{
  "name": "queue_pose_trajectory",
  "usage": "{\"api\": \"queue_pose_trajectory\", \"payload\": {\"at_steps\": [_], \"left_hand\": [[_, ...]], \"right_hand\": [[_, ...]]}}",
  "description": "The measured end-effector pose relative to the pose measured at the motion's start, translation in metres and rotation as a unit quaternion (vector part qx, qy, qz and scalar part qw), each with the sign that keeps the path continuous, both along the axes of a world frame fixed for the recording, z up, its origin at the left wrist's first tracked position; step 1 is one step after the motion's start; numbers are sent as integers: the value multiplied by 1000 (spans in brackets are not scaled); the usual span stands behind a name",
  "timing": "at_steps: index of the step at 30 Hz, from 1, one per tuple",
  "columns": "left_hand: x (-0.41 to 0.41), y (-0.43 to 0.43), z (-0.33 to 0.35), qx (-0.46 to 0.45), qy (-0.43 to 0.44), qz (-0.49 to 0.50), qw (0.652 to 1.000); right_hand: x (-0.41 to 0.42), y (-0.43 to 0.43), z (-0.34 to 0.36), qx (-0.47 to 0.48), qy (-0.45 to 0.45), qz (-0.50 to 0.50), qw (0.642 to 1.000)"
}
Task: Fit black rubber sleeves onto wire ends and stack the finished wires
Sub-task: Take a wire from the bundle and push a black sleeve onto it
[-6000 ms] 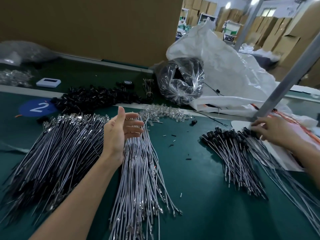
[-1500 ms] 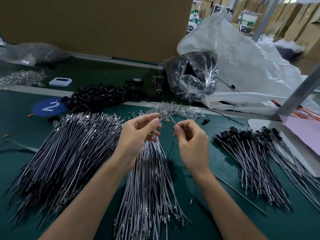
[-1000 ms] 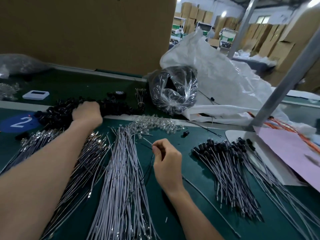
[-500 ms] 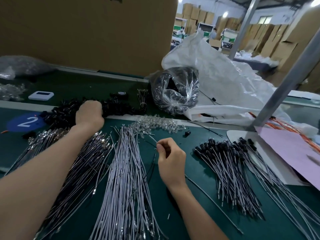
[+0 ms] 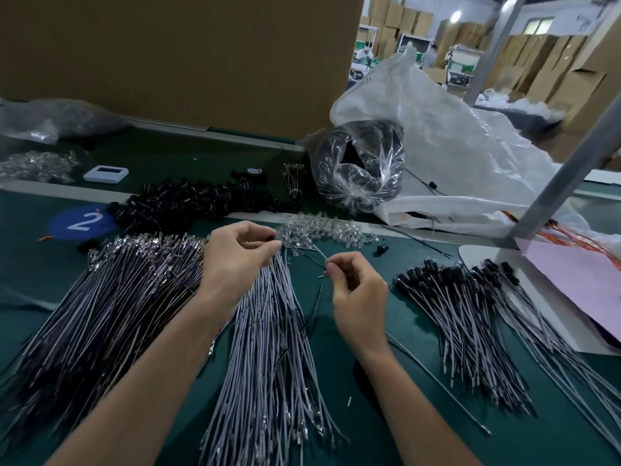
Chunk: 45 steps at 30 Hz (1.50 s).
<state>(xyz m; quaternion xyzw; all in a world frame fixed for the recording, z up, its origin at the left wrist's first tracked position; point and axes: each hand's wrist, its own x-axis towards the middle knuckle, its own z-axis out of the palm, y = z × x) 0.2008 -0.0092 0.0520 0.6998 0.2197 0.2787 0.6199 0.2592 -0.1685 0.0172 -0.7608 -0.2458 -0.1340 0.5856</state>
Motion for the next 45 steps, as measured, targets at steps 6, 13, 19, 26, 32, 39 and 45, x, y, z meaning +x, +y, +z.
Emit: {"api": "queue_pose_trajectory", "payload": {"at_steps": [6, 13, 19, 26, 32, 39, 45], "left_hand": [[-5, -15, -9, -108, -68, -69, 989], [-3, -11, -15, -26, -53, -120, 991], [-4, -11, -17, -32, -52, -124, 990], [-5, -13, -16, -44, -74, -107, 991], [-6, -12, -16, -44, -79, -101, 991], [-6, -16, -16, -3, -65, -123, 990], [-6, -22, -19, 15, -54, -149, 987]], "right_hand": [[2, -4, 6, 34, 9, -6, 999], [4, -7, 8, 18, -9, -21, 1000], [4, -7, 9, 5, -23, -16, 1000], [4, -8, 8, -4, -45, -20, 999], [6, -10, 8, -19, -45, -29, 998], [4, -9, 7, -27, -44, -18, 999], [0, -5, 6, -39, -41, -1, 998]]}}
